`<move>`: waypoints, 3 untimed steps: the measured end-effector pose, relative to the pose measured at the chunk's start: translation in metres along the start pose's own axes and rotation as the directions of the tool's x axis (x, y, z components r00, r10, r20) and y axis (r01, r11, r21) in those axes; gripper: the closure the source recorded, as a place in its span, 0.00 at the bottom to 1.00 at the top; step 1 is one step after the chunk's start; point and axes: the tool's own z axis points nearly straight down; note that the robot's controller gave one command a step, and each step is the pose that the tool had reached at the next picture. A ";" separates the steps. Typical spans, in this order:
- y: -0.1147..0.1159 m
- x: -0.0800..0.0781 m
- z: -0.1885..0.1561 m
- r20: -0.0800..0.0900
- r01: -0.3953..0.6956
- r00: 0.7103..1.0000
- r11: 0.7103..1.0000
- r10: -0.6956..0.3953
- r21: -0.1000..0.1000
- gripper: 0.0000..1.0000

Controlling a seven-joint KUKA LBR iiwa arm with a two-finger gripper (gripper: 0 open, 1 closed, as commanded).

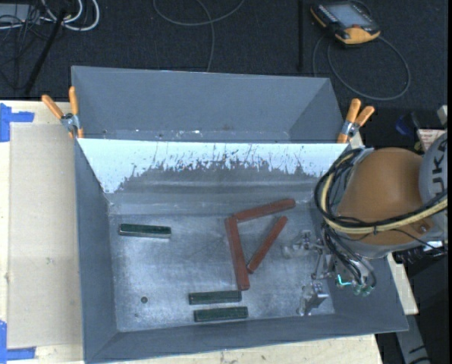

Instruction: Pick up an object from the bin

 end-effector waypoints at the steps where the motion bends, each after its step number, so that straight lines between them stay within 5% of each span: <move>1: 0.000 -0.002 -0.003 0.007 0.002 1.000 1.000 -0.002 0.001 0.00; 2: 0.027 -0.023 0.038 0.014 0.066 0.998 0.998 -0.066 0.003 0.00; 3: 0.050 -0.043 0.077 0.014 0.143 0.990 0.990 -0.143 0.003 1.00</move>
Offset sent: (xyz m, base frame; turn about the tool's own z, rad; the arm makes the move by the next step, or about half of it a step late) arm 0.0392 0.0579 -0.0829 -0.1331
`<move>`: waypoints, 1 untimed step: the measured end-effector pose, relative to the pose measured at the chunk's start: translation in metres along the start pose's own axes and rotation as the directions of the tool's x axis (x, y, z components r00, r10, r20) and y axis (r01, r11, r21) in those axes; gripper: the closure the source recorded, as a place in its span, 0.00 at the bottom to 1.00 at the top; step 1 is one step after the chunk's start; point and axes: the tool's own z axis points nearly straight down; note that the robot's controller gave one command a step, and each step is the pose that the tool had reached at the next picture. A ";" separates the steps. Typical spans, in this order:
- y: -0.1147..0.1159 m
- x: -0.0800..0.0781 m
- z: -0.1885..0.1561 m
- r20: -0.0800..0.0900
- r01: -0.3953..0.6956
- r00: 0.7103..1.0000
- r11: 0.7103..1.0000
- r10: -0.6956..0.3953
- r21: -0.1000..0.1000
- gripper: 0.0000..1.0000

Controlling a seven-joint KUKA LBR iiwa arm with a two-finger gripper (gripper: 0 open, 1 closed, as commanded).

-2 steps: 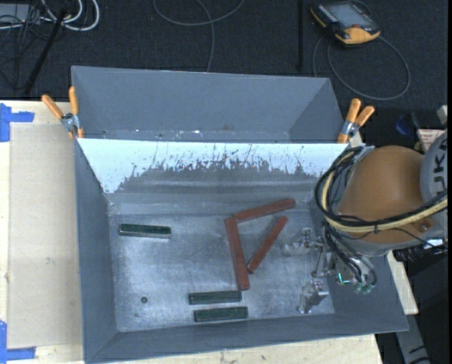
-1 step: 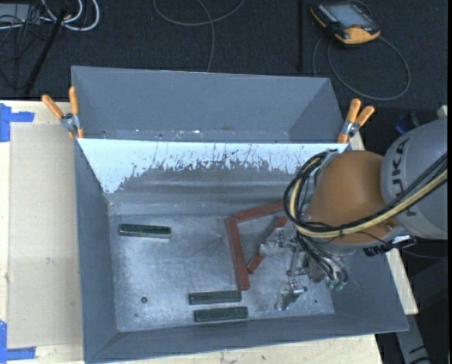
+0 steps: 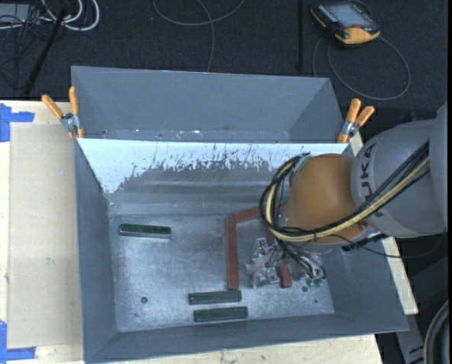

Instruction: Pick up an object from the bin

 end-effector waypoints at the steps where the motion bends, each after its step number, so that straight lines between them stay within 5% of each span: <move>1: 0.000 0.002 0.001 -0.006 0.002 1.000 1.000 -0.002 0.000 0.00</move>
Offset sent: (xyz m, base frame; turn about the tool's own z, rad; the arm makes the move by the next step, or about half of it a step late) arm 0.0000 0.0000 0.0000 0.0000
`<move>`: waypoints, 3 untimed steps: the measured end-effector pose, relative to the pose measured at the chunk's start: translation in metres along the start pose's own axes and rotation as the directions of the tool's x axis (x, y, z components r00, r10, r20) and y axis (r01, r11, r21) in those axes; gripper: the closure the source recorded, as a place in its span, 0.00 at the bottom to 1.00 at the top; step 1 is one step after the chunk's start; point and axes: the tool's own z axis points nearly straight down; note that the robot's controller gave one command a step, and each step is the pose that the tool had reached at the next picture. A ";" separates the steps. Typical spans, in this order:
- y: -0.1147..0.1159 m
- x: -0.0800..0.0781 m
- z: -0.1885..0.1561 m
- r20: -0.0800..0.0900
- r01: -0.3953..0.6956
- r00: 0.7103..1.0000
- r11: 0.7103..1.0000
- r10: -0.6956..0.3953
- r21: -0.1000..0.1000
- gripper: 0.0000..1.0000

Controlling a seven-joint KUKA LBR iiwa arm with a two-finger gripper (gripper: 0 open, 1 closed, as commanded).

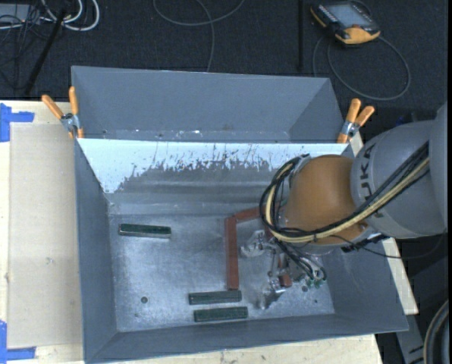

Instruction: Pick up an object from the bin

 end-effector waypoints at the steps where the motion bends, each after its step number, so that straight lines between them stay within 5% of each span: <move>1: 0.000 0.000 0.000 0.001 0.000 1.000 1.000 0.000 0.000 0.00; 2: 0.102 -0.029 -0.001 0.013 -0.036 0.999 0.999 0.036 -0.001 1.00; 3: 0.103 -0.029 -0.001 0.013 -0.035 0.999 0.999 0.035 0.000 1.00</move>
Offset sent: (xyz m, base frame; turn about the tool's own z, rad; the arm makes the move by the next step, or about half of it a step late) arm 0.0094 0.1043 -0.0045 0.0377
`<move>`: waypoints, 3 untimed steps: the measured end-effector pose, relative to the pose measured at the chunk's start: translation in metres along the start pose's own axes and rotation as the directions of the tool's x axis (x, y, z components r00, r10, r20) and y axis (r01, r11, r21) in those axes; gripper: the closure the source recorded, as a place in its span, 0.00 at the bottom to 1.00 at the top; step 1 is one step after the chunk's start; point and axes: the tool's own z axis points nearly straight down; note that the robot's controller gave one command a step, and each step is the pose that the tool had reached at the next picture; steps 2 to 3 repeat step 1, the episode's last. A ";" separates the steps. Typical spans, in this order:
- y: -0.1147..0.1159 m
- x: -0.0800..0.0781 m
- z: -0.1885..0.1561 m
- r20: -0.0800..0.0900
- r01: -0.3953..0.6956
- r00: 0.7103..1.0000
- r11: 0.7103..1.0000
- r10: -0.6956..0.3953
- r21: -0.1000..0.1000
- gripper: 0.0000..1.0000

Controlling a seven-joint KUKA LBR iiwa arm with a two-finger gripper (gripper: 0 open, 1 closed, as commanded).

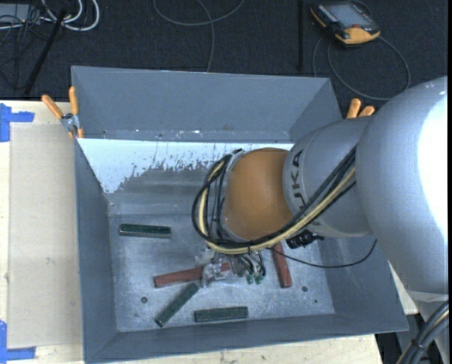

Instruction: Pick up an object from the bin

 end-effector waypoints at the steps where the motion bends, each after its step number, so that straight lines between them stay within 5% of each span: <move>1: 0.018 0.007 -0.144 -0.011 0.122 0.992 0.993 -0.122 -0.001 1.00; 3: 0.018 0.007 -0.144 -0.011 0.122 0.992 0.993 -0.122 -0.001 1.00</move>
Offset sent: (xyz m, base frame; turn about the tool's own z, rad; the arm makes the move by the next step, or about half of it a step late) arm 0.0000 0.0000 0.0000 0.0000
